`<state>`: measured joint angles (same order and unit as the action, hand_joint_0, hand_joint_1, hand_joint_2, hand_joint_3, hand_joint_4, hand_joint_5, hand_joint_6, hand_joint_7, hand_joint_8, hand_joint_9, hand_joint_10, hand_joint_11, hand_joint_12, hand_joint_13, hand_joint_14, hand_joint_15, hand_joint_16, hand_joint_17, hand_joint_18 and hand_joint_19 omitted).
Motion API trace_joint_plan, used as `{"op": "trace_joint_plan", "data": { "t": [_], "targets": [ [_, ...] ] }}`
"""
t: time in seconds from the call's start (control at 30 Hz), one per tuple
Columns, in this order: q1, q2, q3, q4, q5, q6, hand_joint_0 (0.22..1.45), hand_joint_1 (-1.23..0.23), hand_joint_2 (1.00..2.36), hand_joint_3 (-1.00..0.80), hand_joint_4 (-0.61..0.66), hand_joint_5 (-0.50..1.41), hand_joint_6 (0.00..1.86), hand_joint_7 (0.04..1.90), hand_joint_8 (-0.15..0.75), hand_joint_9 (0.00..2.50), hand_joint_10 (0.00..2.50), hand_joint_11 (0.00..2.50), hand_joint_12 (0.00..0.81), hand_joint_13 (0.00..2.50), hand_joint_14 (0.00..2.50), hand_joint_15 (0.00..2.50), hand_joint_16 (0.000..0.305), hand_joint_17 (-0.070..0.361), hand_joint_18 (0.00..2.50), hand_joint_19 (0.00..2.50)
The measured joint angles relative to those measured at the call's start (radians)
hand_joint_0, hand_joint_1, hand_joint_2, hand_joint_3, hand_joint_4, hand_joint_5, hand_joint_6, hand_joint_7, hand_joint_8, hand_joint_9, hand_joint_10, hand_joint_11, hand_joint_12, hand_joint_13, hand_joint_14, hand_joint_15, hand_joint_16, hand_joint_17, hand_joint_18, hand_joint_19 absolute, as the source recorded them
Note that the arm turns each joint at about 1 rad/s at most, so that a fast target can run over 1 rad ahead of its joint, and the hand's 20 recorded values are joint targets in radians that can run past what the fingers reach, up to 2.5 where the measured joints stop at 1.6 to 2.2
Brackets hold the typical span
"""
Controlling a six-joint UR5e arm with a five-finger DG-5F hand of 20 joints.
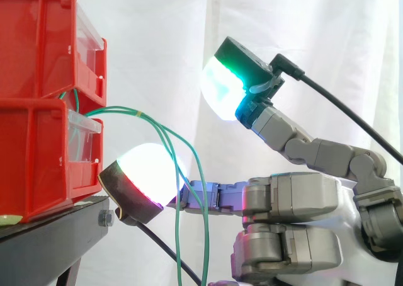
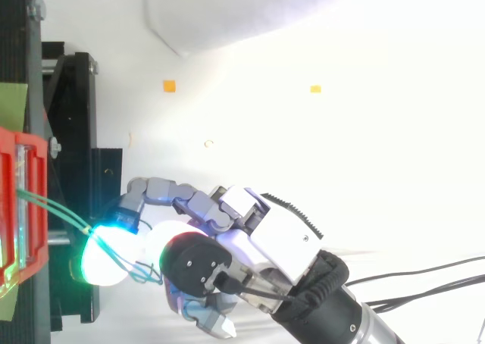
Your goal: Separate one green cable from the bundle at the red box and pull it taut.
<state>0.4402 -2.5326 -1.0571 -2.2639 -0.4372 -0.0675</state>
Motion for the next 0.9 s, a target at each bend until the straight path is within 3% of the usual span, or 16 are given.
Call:
{"op": "trace_joint_plan", "data": {
  "t": [0.2, 0.33, 0.53, 0.9],
  "targets": [
    [-0.003, 0.000, 0.000, -0.001, -0.003, 0.001, 0.43, -0.41, 1.00, -0.50, 0.18, 0.12, 0.50, 1.39, 0.270, 2.14, 0.04, 1.15, 0.484, 1.92, 0.44, 1.64, 0.098, 0.221, 2.27, 0.84],
    [-0.004, 0.000, 0.000, -0.005, -0.006, 0.006, 0.56, -0.55, 1.00, -0.50, 0.09, 0.12, 0.50, 1.43, 0.238, 2.09, 0.04, 1.23, 0.422, 1.82, 0.48, 1.67, 0.088, 0.198, 2.11, 0.91],
    [-0.004, 0.000, 0.000, -0.016, -0.006, 0.014, 0.68, -0.66, 1.00, -0.50, 0.08, 0.12, 0.50, 1.44, 0.237, 2.09, 0.04, 1.30, 0.409, 1.80, 0.50, 1.66, 0.083, 0.186, 2.07, 0.94],
    [-0.005, 0.000, -0.001, -0.049, -0.007, 0.044, 0.73, -0.71, 1.00, -0.49, 0.08, 0.12, 0.50, 1.44, 0.241, 2.10, 0.04, 1.34, 0.401, 1.79, 0.54, 1.65, 0.083, 0.186, 2.07, 0.94]
  ]
}}
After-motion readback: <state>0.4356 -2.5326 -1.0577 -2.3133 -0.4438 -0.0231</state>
